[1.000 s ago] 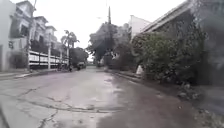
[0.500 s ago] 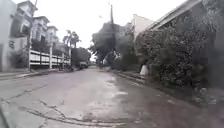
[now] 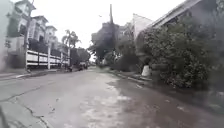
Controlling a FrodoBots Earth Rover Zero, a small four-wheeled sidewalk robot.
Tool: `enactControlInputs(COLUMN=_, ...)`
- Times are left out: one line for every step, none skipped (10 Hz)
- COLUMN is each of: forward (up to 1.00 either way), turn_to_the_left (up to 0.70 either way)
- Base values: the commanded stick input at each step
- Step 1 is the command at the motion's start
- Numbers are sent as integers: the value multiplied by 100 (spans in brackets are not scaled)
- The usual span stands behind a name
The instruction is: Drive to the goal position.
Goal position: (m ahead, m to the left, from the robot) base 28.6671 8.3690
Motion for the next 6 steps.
enactControlInputs(forward=70, turn_to_the_left=-14)
enactControlInputs(forward=70, turn_to_the_left=0)
enactControlInputs(forward=70, turn_to_the_left=0)
enactControlInputs(forward=70, turn_to_the_left=0)
enactControlInputs(forward=70, turn_to_the_left=0)
enactControlInputs(forward=70, turn_to_the_left=0)
